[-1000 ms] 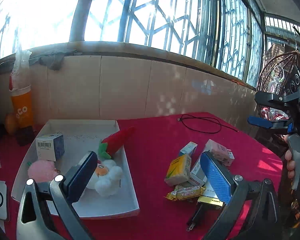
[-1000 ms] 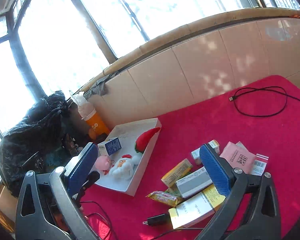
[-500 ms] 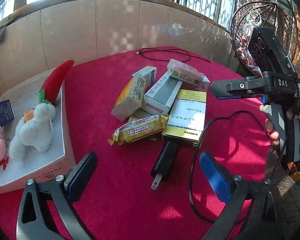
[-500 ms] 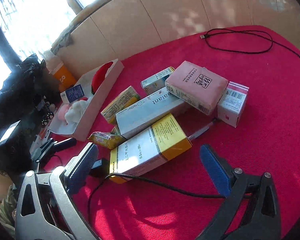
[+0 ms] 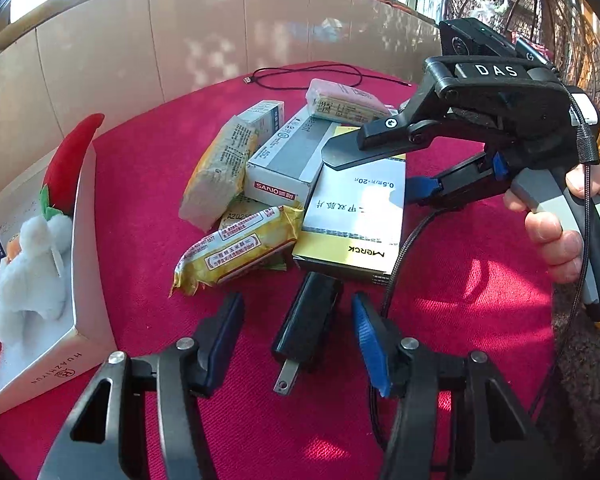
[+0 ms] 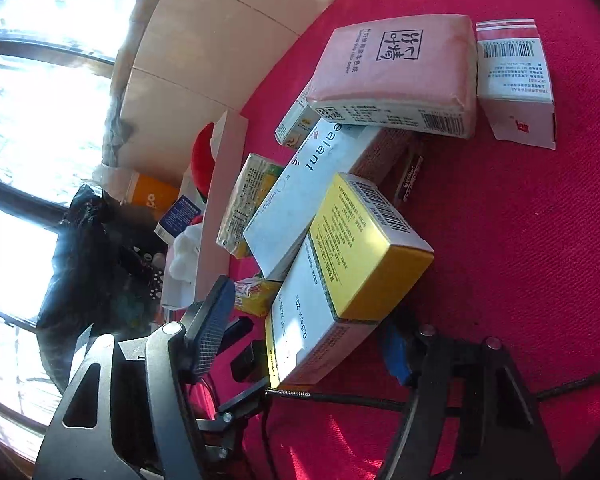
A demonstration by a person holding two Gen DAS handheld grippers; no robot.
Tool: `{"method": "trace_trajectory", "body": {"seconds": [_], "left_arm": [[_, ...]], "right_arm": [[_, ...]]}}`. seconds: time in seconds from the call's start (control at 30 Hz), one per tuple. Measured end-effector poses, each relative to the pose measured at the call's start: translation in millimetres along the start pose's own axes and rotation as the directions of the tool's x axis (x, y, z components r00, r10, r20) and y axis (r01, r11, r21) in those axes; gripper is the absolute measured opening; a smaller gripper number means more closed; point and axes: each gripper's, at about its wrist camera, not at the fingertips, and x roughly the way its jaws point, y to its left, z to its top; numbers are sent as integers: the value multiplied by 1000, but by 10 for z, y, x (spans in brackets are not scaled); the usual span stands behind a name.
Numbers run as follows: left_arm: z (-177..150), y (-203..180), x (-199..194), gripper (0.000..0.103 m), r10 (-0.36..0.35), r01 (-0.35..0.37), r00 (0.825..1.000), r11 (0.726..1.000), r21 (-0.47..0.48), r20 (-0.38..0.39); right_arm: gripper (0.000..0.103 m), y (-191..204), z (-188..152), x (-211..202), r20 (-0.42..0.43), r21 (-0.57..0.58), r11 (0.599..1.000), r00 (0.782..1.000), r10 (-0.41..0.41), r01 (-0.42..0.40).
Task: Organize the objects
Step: 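Grasp the black plug with the left gripper while the right grasps the yellow Merck box, then carry the plug and yellow box into the tray and open both grippers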
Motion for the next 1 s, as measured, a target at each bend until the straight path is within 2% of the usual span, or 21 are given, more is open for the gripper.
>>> {"method": "trace_trajectory", "body": {"seconds": [0.03,0.07,0.1,0.23,0.5,0.67,0.8,1.0], "left_arm": [[-11,-1,23,32,-7,7,1000,1000,-6,-9],[-24,-11,8,29,1,-1,1000,1000,-1,-1],[-35,-20,-18,20,-9,9,1000,1000,5,6],[-82,-78,-130,20,-10,9,999,1000,23,44],[-167,-27,-329,20,-18,22,995,999,-40,101],[-207,-19,-309,20,-13,16,998,999,-43,69],[-204,-52,-176,19,-12,12,1000,1000,-12,-1],[-215,-24,-241,19,20,-19,1000,999,-31,15]], "right_arm": [[45,-15,-6,43,-9,12,1000,1000,12,-12],[28,-39,-21,82,-21,27,999,999,33,-32],[28,-50,-43,106,-22,37,998,999,42,-41],[24,8,-94,79,-2,1,998,998,59,-59],[21,187,-134,-233,87,-64,994,992,97,-91],[21,232,-112,-363,126,-72,992,986,111,-103],[21,259,-114,-360,124,-71,992,985,116,-108],[20,279,-130,-396,121,-93,989,985,127,-116]]}}
